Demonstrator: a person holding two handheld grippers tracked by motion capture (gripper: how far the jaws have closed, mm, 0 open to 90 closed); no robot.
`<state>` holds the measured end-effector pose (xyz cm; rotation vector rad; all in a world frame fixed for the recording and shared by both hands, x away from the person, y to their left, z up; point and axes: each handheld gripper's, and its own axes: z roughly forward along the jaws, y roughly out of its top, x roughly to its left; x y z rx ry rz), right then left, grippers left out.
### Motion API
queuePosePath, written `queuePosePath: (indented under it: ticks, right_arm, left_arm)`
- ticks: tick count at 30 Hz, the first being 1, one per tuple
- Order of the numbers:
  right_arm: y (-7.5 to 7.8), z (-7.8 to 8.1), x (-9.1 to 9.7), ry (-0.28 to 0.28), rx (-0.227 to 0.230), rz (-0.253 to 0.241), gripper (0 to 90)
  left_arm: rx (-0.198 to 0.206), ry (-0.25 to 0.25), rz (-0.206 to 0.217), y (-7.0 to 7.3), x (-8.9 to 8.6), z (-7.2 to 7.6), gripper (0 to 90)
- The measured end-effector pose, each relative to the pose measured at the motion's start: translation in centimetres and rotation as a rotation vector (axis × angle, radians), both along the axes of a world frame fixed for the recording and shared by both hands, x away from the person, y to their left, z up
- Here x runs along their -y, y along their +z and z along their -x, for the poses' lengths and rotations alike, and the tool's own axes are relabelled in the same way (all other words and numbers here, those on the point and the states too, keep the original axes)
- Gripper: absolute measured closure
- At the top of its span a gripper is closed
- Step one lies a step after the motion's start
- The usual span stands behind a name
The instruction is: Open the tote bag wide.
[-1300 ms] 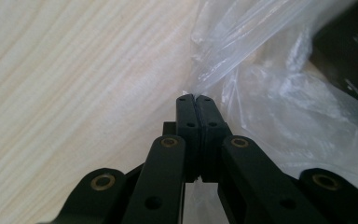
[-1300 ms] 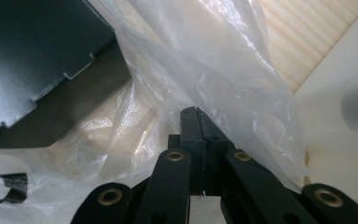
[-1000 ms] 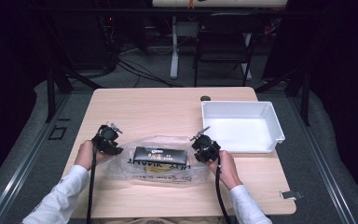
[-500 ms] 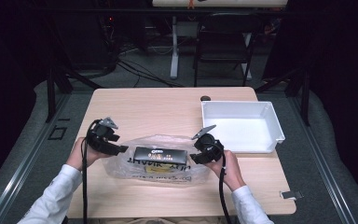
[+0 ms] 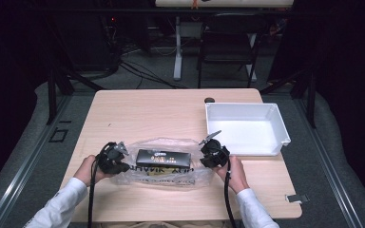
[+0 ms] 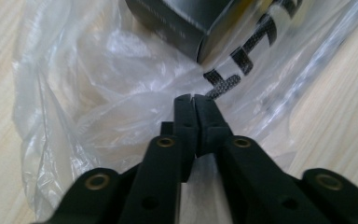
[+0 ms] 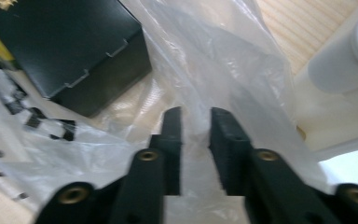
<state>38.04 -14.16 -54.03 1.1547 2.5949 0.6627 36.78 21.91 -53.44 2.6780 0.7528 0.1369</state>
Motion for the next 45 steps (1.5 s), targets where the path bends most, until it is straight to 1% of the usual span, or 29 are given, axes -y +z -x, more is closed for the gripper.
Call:
queuePosePath:
  ticks: [1, 4, 6, 8, 12, 13, 15, 16, 17, 18, 19, 21, 22, 24, 26, 27, 28, 29, 30, 31, 32, 33, 34, 36, 37, 39, 40, 42, 45]
  right_arm:
    - [-0.3, 0.0, -0.1, -0.015, 0.007, -0.019, 81.5]
    - [-0.3, -0.2, 0.3, -0.013, -0.003, 0.01, 89.9]
    - [-0.5, -0.2, 0.5, -0.035, -0.009, -0.001, 90.0]
    - [-0.6, -0.4, 0.8, -0.044, -0.005, 0.021, 90.0]
    - [-0.8, -0.4, 1.0, -0.063, -0.009, 0.013, 90.0]
    - [-0.7, -0.5, 1.0, -0.053, -0.009, 0.031, 90.0]
    - [-0.6, -0.5, 0.9, -0.039, -0.004, 0.031, 89.8]
    - [-0.6, -0.5, 0.8, -0.034, -0.003, 0.026, 87.3]
    - [-0.3, -0.4, 0.6, -0.013, -0.003, 0.003, 80.7]
    - [-0.3, -0.4, 0.6, -0.013, -0.003, 0.003, 80.7]
    - [-0.1, -0.3, 0.6, -0.005, -0.001, -0.001, 77.3]
    - [0.3, -0.1, 0.4, 0.003, 0.008, -0.027, 73.5]
    - [0.5, 0.0, 0.4, 0.0, 0.018, -0.032, 72.0]
    - [1.0, 0.1, 0.4, 0.003, 0.034, -0.049, 68.5]
    - [1.6, 0.2, 0.4, 0.01, 0.051, -0.058, 66.8]
    - [1.8, 0.3, 0.5, 0.013, 0.075, -0.062, 65.8]
    - [2.0, 0.4, 0.5, 0.008, 0.095, -0.073, 65.3]
    - [2.2, 0.3, 0.6, 0.004, 0.092, -0.072, 64.7]
    - [2.1, 0.2, 0.7, -0.009, 0.106, -0.076, 63.9]
    - [2.0, 0.0, 0.8, -0.014, 0.096, -0.069, 63.8]
    - [1.7, -0.2, 0.7, -0.019, 0.087, -0.075, 63.6]
    - [1.1, -0.5, 0.6, -0.038, 0.071, -0.067, 65.7]
    - [1.1, -0.5, 0.6, -0.038, 0.071, -0.067, 65.7]
    - [0.4, -0.8, 0.2, -0.053, 0.076, -0.069, 74.2]
    - [0.2, -1.0, 0.1, -0.052, 0.067, -0.071, 79.1]
    - [-0.2, -1.3, -0.2, -0.045, 0.079, -0.039, 88.6]
    - [-0.3, -1.5, -0.4, -0.044, 0.073, -0.029, 90.0]
    - [-0.6, -1.8, -0.6, -0.047, 0.074, -0.006, 90.0]
    - [-1.0, -2.2, -0.7, -0.084, 0.107, 0.008, 90.0]
  left_arm:
    - [-0.01, -0.01, -0.002, -0.1, 0.0, 0.1, 90.0]
    - [-0.014, -0.021, -0.027, -0.2, 0.0, 0.3, 90.0]
    - [-0.023, -0.017, -0.04, -0.3, -0.1, 0.4, 90.0]
    - [-0.037, -0.018, -0.056, -0.7, -0.4, 0.7, 90.0]
    - [-0.056, -0.023, -0.079, -1.1, -0.8, 0.9, 90.0]
    - [-0.053, -0.019, -0.069, -1.0, -0.9, 0.9, 90.0]
    - [-0.051, -0.012, -0.038, -0.6, -1.0, 0.8, 90.0]
    - [-0.036, 0.0, -0.007, -0.2, -1.1, 0.8, 87.0]
    - [-0.046, 0.012, 0.034, 0.4, -1.3, 0.6, 75.2]
    - [-0.032, 0.016, 0.064, 1.0, -1.4, 0.5, 75.2]
    - [-0.016, 0.029, 0.087, 1.6, -1.4, 0.4, 70.8]
    - [0.028, 0.07, 0.133, 2.9, -1.6, 0.1, 55.0]
    - [0.056, 0.088, 0.152, 3.5, -1.8, -0.3, 53.9]
    - [0.083, 0.132, 0.173, 4.3, -2.0, -1.0, 45.0]
    - [0.131, 0.186, 0.185, 4.6, -2.1, -2.0, 42.5]
    - [0.128, 0.2, 0.183, 4.6, -2.2, -2.5, 42.0]
    - [0.122, 0.206, 0.18, 4.4, -2.1, -3.0, 42.3]
    - [0.123, 0.219, 0.168, 3.9, -2.0, -3.5, 42.9]
    - [0.09, 0.207, 0.146, 3.3, -1.8, -4.0, 45.8]
    - [0.08, 0.204, 0.125, 2.7, -1.6, -4.4, 48.7]
    - [0.081, 0.213, 0.107, 2.1, -1.4, -4.8, 52.6]
    - [0.06, 0.206, 0.099, 1.6, -1.3, -5.1, 61.7]
    - [0.057, 0.203, 0.093, 1.1, -1.2, -5.3, 61.7]
    - [0.045, 0.202, 0.09, 0.5, -1.0, -5.7, 76.5]
    - [0.045, 0.203, 0.082, 0.2, -0.9, -5.8, 82.1]
    - [0.049, 0.219, 0.061, -0.2, -0.7, -6.1, 90.0]
    - [0.049, 0.218, 0.055, -0.3, -0.5, -6.1, 90.0]
    - [0.085, 0.232, 0.014, -0.6, -0.2, -6.2, 90.0]
    - [0.118, 0.267, 0.005, -0.7, -0.1, -6.8, 90.0]
